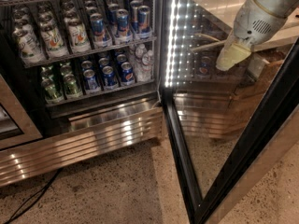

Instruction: Close right fridge door

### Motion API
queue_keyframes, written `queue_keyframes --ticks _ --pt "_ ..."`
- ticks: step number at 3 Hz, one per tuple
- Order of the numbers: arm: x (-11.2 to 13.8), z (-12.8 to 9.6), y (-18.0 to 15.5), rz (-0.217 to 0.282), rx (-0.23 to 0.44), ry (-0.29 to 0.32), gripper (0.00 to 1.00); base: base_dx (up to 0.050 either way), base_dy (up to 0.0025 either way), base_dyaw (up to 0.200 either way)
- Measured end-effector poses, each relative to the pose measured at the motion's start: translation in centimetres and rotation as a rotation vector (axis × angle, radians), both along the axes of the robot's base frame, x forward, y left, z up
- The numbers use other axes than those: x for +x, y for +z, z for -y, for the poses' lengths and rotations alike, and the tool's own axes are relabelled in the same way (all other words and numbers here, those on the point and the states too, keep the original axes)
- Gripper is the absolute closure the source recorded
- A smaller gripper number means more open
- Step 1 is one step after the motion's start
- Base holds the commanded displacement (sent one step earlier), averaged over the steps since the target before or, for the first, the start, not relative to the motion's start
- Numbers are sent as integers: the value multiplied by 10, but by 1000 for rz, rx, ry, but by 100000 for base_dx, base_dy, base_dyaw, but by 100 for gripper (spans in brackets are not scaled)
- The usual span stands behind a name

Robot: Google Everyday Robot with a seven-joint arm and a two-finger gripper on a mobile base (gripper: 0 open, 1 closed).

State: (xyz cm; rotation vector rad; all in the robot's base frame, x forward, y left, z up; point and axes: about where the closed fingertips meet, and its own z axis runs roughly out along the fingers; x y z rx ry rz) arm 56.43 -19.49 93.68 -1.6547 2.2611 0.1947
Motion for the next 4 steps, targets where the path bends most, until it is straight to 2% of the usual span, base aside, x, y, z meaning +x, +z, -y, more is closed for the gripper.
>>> queue_keyframes --ticks 2,3,4 --pt "0 0 0 0 0 0 100 8 -11 20110" --pt "0 0 0 0 0 0 100 4536 188 7840" --pt "0 0 0 0 0 0 100 5004 -3 62"
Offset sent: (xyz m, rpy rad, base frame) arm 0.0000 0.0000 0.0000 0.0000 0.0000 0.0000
